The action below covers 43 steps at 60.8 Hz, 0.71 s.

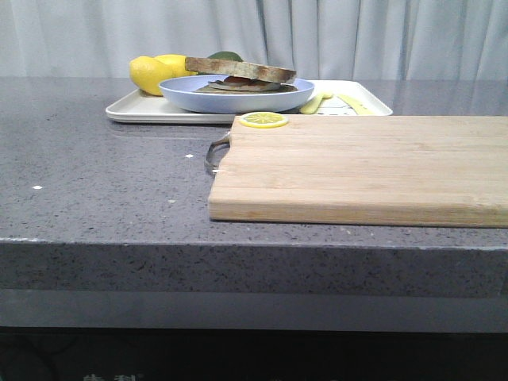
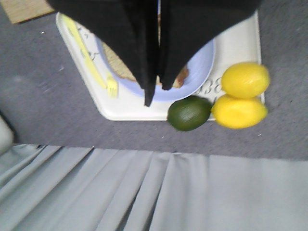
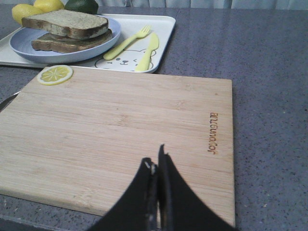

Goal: Place bread and move sandwich to tray

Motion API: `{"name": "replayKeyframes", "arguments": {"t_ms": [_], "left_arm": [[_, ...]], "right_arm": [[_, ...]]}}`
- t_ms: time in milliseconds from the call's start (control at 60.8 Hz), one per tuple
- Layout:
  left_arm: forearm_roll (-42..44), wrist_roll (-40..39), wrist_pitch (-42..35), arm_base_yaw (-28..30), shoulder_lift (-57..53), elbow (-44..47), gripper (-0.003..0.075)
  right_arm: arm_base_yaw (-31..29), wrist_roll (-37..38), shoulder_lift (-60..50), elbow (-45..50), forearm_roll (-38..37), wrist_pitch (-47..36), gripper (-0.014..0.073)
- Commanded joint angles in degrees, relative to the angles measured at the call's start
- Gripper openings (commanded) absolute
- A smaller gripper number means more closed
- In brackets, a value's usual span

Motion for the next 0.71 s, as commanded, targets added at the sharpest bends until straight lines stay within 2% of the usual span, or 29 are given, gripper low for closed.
{"name": "replayKeyframes", "arguments": {"t_ms": [0,132,214,494,691], "left_arm": [[6.2,-0.3,-1.0,-1.3,-8.1,8.6,-0.002],[21.4,-0.2,-1.4,-3.7,-15.8,25.8,-0.002],[28.0,-1.5,-4.9,-4.7,-20.2,36.8,-0.002],[28.5,-2.2,-24.3,-4.7,-42.7,74.1,-0.002],[28.5,-1.9,-37.2,-4.7,-60.8,93.9,-0.002]], "right_arm": [[-0.3,0.0,0.2,-1.6,0.0,-4.0,-0.006],[-0.3,0.0,0.2,-1.6,0.0,-4.0,-0.006],[-0.3,0.0,0.2,-1.6,0.0,-4.0,-0.006],[-0.3,0.0,0.2,-1.6,0.0,-4.0,-0.006],[-0.3,0.0,0.2,-1.6,0.0,-4.0,-0.006]]}}
